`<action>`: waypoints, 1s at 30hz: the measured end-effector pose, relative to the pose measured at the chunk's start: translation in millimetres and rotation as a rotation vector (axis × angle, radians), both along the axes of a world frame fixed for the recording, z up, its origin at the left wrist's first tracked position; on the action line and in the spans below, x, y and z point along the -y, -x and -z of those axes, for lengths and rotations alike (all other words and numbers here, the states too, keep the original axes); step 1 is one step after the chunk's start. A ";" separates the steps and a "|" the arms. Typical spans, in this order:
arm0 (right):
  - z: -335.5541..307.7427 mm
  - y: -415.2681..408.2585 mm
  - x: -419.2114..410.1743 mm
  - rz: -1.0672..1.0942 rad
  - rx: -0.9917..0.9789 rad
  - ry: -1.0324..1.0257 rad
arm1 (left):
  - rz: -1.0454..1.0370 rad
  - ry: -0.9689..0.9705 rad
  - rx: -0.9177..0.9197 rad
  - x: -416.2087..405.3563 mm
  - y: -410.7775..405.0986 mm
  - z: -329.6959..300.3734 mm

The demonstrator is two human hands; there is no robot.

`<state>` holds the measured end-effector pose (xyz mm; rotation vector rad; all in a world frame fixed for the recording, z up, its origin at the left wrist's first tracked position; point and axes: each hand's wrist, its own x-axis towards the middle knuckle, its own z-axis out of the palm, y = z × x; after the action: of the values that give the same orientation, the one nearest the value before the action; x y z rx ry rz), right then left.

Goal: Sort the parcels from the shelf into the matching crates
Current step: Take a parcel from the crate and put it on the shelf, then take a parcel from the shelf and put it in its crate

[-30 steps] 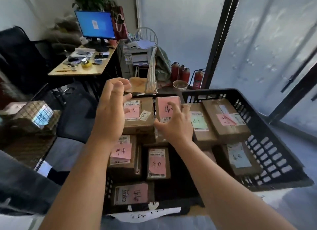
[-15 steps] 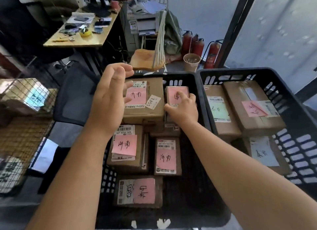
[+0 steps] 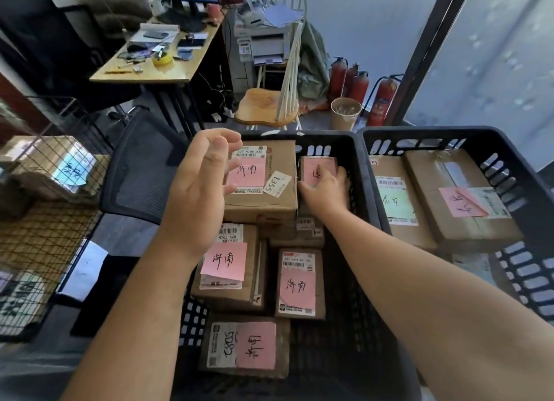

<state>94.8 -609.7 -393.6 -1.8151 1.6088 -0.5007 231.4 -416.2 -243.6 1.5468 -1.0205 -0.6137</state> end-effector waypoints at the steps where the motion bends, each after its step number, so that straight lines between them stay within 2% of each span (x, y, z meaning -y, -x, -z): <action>1: -3.6 1.2 -1.9 -0.005 0.023 0.016 | 0.001 -0.003 0.010 -1.4 0.4 -1.5; 6: -50.5 9.5 -14.3 -0.073 0.061 0.208 | 0.000 -0.016 0.137 -9.6 5.9 -16.0; 14: -184.4 39.3 -63.2 -0.269 0.066 0.550 | -0.026 0.031 0.299 -20.6 23.1 -50.8; 22: -249.8 92.1 -113.8 -0.441 0.061 0.619 | -0.133 -0.083 0.606 -37.8 62.5 -99.1; 30: -276.1 147.6 -146.1 -0.762 0.244 0.658 | -0.449 -0.123 0.696 -104.8 157.2 -122.7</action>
<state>-52.8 -463.6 -117.6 -2.5225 0.5093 -0.8945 74.2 -311.4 -120.9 2.0790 -1.0870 0.2042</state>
